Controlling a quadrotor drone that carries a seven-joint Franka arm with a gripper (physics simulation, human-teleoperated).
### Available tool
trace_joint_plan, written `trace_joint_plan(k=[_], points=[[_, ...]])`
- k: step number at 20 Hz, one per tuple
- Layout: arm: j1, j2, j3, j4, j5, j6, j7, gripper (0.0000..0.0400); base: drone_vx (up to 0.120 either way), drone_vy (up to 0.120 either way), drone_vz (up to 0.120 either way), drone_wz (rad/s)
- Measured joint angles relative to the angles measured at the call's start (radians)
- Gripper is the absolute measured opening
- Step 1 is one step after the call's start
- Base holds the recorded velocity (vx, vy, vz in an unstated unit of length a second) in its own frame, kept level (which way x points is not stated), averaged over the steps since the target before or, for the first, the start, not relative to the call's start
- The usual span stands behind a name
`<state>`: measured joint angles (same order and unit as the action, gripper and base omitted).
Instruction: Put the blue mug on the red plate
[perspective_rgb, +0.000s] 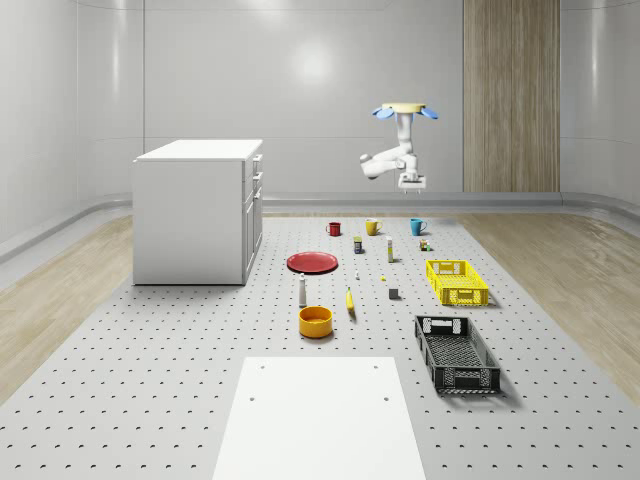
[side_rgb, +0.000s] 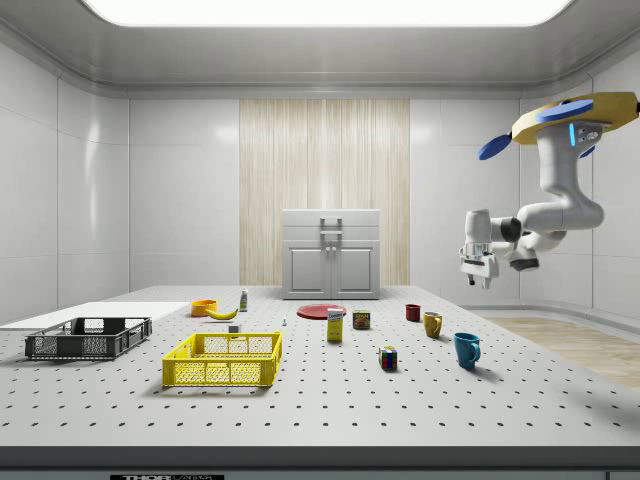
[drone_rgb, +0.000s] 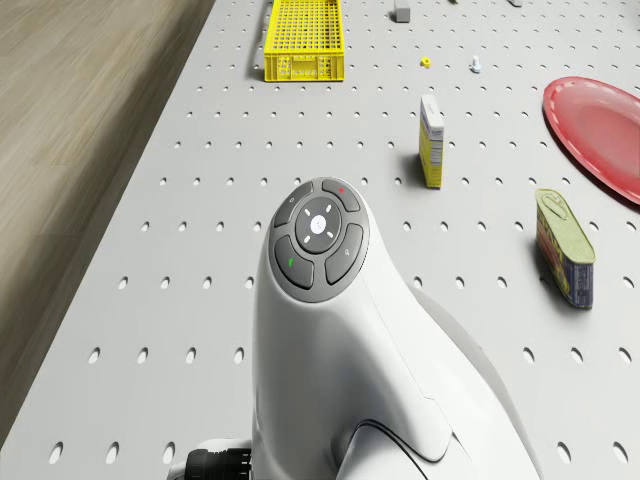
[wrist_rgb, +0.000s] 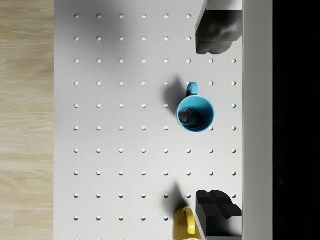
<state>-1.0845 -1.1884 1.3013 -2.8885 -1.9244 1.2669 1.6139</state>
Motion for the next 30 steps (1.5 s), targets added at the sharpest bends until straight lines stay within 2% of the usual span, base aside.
trace_joint_plan(k=[4,8,19,23,26,30], points=[[-0.006,-0.019,0.006,0.001,0.01,0.017,0.006,0.04,0.0,0.0,-0.12,0.0],[-0.012,-0.037,0.011,0.003,0.019,0.034,0.011,0.04,0.12,0.0,-0.12,0.0],[-0.026,-0.084,0.023,0.006,0.042,0.077,0.024,0.04,0.029,0.0,-0.12,0.0],[-0.03,-0.1,0.027,0.007,0.05,0.092,0.028,0.04,0.0,-0.07,-0.12,0.0],[-0.033,-0.111,0.03,0.007,0.055,0.103,0.031,0.04,0.12,0.0,0.0,0.0],[-0.036,-0.128,0.021,0.01,0.051,0.122,0.033,0.04,0.0,0.0,0.0,0.0]])
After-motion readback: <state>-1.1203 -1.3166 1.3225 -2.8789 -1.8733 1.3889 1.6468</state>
